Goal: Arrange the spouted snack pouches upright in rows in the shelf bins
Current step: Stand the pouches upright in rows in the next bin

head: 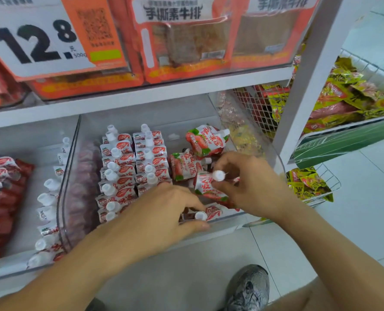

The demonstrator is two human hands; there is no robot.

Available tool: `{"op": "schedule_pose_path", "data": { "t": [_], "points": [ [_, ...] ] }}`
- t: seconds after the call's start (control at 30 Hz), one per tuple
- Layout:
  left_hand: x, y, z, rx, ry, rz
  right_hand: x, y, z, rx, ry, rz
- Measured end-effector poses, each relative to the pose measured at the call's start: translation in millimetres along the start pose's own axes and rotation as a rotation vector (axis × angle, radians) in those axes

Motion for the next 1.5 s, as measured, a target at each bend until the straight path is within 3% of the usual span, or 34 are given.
{"op": "schedule_pose_path", "data": {
  "t": [0.1,0.33,0.53,0.6,0.67,0.7,0.73,0.8,0.93,1.1,1.23,1.3,1.4,1.5],
  "points": [
    [-4.2,6.3,3.6,-0.015,-0.009,0.062,4.5,-19.1,-11.3,-0.022,0.11,-0.148],
    [-14.2,23.7,-6.2,-0.067,0.07,0.209,6.4,-58.7,-25.7,-0.009,0.113,-0.635],
    [-1.9,7.6,0.0,-0.032,0.056,0.102,1.4,-58.4,-9.4,0.046,-0.055,-0.853],
    [-1.8,6.1,0.3,-0.017,0.067,0.085,20.9,-36.4,2.1,0.06,-0.082,-0.622],
    [-1.7,4.9,0.3,0.002,0.071,0.074,44.6,6.6,7.4,-0.041,-0.07,-0.178],
    [-1.8,3.7,1.1,0.006,0.072,0.064,50.7,19.2,2.4,-0.129,-0.032,-0.03],
    [-1.9,2.8,1.1,0.005,0.073,0.057,55.9,21.4,-5.5,-0.217,0.018,0.028],
    [-1.4,3.4,-0.2,-0.002,0.083,0.055,68.4,1.8,-9.6,-0.357,0.067,-0.046],
    [0.0,3.2,-0.3,-0.01,0.092,0.052,87.4,-34.1,18.2,-0.463,-0.07,-0.248],
    [0.6,19.6,-9.5,-0.09,0.12,0.09,88.7,-15.0,8.0,-0.368,-0.007,-0.114],
    [2.2,71.2,-40.7,-0.32,0.225,0.413,61.4,8.8,-21.4,-0.204,0.12,0.045],
    [14.9,74.7,-50.6,-0.393,0.267,0.378,48.6,8.3,-36.4,-0.165,0.192,0.055],
    [36.3,61.3,-44.5,-0.295,0.227,0.171,39.2,-0.8,-45.4,-0.098,0.237,-0.034],
    [39.4,61.7,-47.9,-0.384,0.19,0.203,31.8,0.9,-22.0,0.127,0.073,-0.14]
  ]
}}
Point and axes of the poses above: each hand's wrist, its own x-axis towards the middle knuckle, its own y-axis out of the back of the hand, z = x × y, the point moved 10 cm from there along x, towards the middle knuckle, and after that the axes turned 1 degree about -x, right-handed, at the moved point
